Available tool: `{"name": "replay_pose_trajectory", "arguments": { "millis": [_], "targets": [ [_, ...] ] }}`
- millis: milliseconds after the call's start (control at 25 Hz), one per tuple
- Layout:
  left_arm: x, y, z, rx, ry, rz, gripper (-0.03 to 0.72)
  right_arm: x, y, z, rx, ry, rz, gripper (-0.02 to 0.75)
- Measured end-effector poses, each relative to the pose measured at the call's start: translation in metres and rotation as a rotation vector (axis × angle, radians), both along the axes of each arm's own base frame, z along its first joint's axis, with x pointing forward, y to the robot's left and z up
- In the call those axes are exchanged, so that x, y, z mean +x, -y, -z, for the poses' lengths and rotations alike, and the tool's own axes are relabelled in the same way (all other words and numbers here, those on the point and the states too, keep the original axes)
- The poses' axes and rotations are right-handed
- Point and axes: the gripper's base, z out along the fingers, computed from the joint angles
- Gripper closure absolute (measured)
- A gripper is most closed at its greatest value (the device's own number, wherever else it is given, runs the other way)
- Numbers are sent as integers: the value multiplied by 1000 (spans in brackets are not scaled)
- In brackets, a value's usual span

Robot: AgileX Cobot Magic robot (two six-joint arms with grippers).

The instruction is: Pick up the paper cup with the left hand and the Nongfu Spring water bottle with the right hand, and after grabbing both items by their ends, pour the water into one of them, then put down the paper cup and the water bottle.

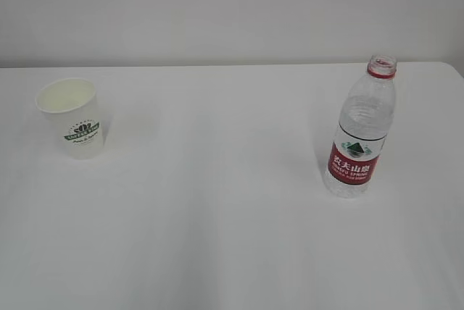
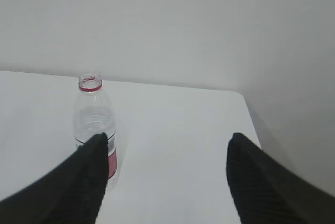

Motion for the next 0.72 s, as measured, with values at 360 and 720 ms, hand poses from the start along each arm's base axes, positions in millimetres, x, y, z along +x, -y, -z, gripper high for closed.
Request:
{"name": "replay_pose_trajectory", "arguments": {
  "millis": [360,720],
  "targets": [
    [19,0,-6,5,22,-6,101,22,-2,-4,-22,-16,-8,201],
    [40,1,-7,4,16,-9,101,45,-4,-10,-24,7,-16,201]
  ]
}}
